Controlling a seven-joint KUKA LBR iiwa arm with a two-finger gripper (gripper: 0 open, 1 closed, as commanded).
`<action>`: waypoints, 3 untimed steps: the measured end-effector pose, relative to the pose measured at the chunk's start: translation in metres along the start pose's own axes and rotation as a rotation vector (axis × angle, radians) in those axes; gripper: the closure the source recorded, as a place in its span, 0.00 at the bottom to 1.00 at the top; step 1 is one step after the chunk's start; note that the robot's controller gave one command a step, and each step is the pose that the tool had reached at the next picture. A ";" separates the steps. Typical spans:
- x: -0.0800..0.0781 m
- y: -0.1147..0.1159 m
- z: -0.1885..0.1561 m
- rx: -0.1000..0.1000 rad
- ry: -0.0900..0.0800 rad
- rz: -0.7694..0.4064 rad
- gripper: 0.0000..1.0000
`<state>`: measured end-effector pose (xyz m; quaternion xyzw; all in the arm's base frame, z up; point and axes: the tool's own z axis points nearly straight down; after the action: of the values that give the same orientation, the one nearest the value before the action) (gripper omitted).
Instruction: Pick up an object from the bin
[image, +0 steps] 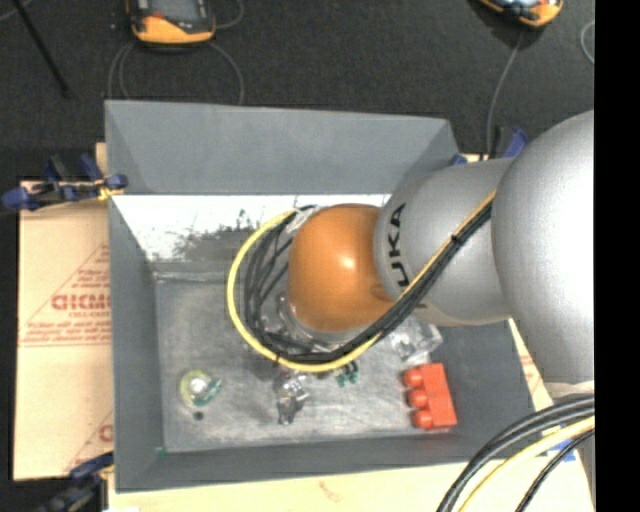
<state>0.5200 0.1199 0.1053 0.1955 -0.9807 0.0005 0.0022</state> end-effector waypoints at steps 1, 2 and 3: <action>-0.006 -0.087 0.013 0.005 -0.009 0.055 0.00; -0.012 -0.050 0.030 0.007 -0.016 -0.036 0.00; -0.014 -0.049 0.028 0.004 -0.023 -0.033 1.00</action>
Offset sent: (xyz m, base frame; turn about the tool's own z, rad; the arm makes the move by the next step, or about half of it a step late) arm 0.0361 -0.0713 -0.0129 0.0445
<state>0.5520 0.0802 0.0769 0.2118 -0.9773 0.0003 -0.0096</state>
